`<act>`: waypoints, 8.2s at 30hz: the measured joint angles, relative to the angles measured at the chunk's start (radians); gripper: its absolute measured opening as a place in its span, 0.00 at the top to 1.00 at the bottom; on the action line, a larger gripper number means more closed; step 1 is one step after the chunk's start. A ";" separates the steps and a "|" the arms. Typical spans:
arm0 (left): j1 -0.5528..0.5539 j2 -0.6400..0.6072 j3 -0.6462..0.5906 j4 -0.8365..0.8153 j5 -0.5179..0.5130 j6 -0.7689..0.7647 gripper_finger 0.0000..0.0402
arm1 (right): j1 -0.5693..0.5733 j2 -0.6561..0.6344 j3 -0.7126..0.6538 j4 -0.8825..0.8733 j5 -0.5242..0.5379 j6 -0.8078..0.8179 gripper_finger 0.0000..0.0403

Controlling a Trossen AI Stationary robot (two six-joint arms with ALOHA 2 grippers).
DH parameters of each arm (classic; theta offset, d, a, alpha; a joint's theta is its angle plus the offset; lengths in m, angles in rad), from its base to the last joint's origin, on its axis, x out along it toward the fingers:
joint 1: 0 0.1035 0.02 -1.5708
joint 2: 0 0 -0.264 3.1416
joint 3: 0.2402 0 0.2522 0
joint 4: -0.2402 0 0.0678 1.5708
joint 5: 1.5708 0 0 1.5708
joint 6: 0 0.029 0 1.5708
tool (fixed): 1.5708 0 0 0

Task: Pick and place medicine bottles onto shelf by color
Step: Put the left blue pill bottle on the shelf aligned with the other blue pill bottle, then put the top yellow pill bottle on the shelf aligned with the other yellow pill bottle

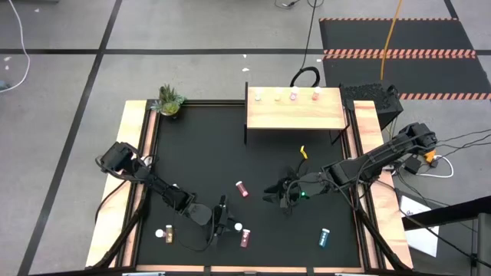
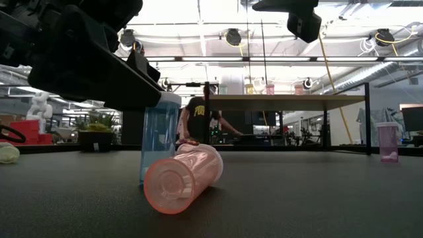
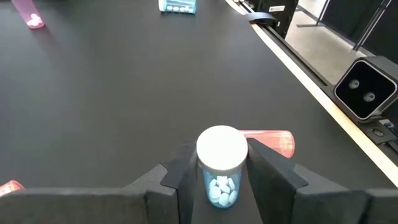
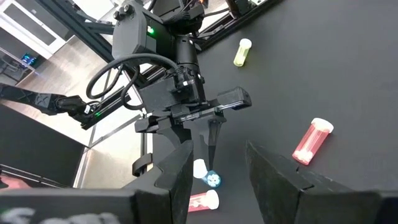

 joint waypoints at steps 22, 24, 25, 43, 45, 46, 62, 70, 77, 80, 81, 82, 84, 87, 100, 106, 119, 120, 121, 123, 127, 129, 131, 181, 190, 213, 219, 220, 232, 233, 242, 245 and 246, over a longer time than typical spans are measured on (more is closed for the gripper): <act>0.295 -0.470 0.045 -0.402 -0.130 -0.013 0.69 | -0.001 -0.173 -0.001 -0.016 0.154 -0.170 0.65; 0.364 -0.485 0.100 -0.452 -0.111 0.020 0.69 | -0.001 -0.207 -0.001 -0.029 0.169 -0.196 0.65; 0.399 -0.487 0.132 -0.488 -0.093 0.037 0.70 | -0.001 -0.220 -0.001 -0.031 0.170 -0.209 0.65; 0.889 -0.227 0.565 -0.634 -0.016 0.170 0.70 | -0.058 -0.394 -0.001 -0.116 0.272 -0.427 0.65; 0.893 -0.181 0.588 -0.647 0.006 0.184 0.70 | -0.070 -0.408 -0.001 -0.133 0.272 -0.430 0.65; 0.894 -0.159 0.605 -0.646 0.008 0.193 0.70 | -0.076 -0.416 -0.001 -0.148 0.272 -0.431 0.65; 0.934 -0.062 0.682 -0.758 0.013 0.224 0.70 | -0.108 -0.456 0.000 -0.248 0.272 -0.444 0.65; 0.942 -0.058 0.682 -0.738 0.019 0.209 0.70 | -0.108 -0.456 0.000 -0.253 0.272 -0.453 0.65; 0.943 -0.059 0.682 -0.729 0.020 0.205 0.69 | -0.108 -0.456 0.000 -0.279 0.272 -0.453 0.65; 0.947 -0.049 0.682 -0.714 0.022 0.206 0.68 | -0.108 -0.456 0.000 -0.283 0.272 -0.453 0.65; 0.950 -0.046 0.682 -0.719 0.023 0.200 0.67 | -0.108 -0.456 0.000 -0.283 0.272 -0.453 0.65; 0.952 -0.044 0.681 -0.727 0.025 0.190 0.66 | -0.108 -0.456 0.000 -0.283 0.272 -0.452 0.65; 0.955 -0.044 0.681 -0.726 0.027 0.179 0.65 | -0.108 -0.456 0.000 -0.285 0.272 -0.444 0.65; 0.955 -0.046 0.681 -0.728 0.028 0.178 0.63 | -0.108 -0.456 0.000 -0.286 0.272 -0.438 0.65; 0.956 -0.052 0.681 -0.727 0.047 0.131 0.63 | -0.108 -0.456 0.000 -0.286 0.272 -0.406 0.65; 0.962 -0.089 0.682 -0.715 0.047 0.147 0.58 | -0.108 -0.456 0.000 -0.286 0.271 -0.393 0.65; 0.864 -0.416 0.682 -1.217 0.229 -0.068 0.28 | -0.108 -0.406 0.000 -0.278 0.264 -0.502 0.65; 0.838 -0.447 0.683 -1.288 0.210 -0.123 0.28 | -0.108 -0.398 0.000 -0.275 0.264 -0.504 0.65; 0.814 -0.472 0.683 -1.364 0.187 -0.188 0.29 | -0.109 -0.387 0.000 -0.262 0.264 -0.508 0.65; 0.766 -0.520 0.683 -1.513 0.133 -0.300 0.31 | -0.115 -0.365 0.000 -0.205 0.263 -0.509 0.65; 0.636 -0.595 0.683 -1.764 -0.042 -0.561 0.35 | -0.135 -0.316 0.000 -0.047 0.265 -0.550 0.65; 0.559 -0.618 0.683 -1.861 -0.125 -0.726 0.37 | -0.154 -0.287 0.001 0.034 0.265 -0.553 0.65; 0.483 -0.624 0.682 -1.962 -0.188 -0.937 0.39 | -0.171 -0.261 0.001 0.069 0.267 -0.506 0.65; 0.092 -0.557 -0.149 -1.368 0.096 -2.197 0.44 | -0.271 -0.242 0.000 -0.171 0.078 -0.123 0.61; 0.086 -0.552 -0.160 -1.384 0.098 -2.145 0.65 | -0.271 -0.242 0.000 -0.166 0.077 -0.079 0.61; 0.088 -0.547 -0.151 -1.397 -0.058 -1.886 0.75 | -0.268 -0.242 0.000 -0.139 0.048 -0.033 0.61; 0.089 -0.548 -0.147 -1.315 -0.136 -1.731 0.73 | -0.268 -0.242 0.000 -0.089 0.048 -0.033 0.61; 0.089 -0.548 -0.147 -1.294 -0.142 -1.712 0.73 | -0.268 -0.242 0.000 -0.090 0.048 -0.033 0.61; 0.087 -0.552 -0.145 -0.627 -0.301 -0.863 0.72 | -0.272 -0.174 0.000 -0.066 -0.080 0.052 0.61; 0.087 -0.552 -0.145 -0.556 -0.309 -0.760 0.72 | -0.271 -0.162 -0.001 -0.050 -0.091 0.036 0.60; 0.100 -0.553 -0.143 -0.153 -0.312 -0.176 0.72 | -0.213 -0.065 -0.001 0.269 -0.104 -0.171 0.43; 0.114 -0.553 -0.137 -0.127 -0.312 -0.105 0.72 | -0.203 -0.027 -0.001 0.342 -0.104 -0.199 0.38; 0.120 -0.553 -0.130 -0.127 -0.312 -0.086 0.72 | -0.198 -0.014 -0.001 0.366 -0.104 -0.212 0.36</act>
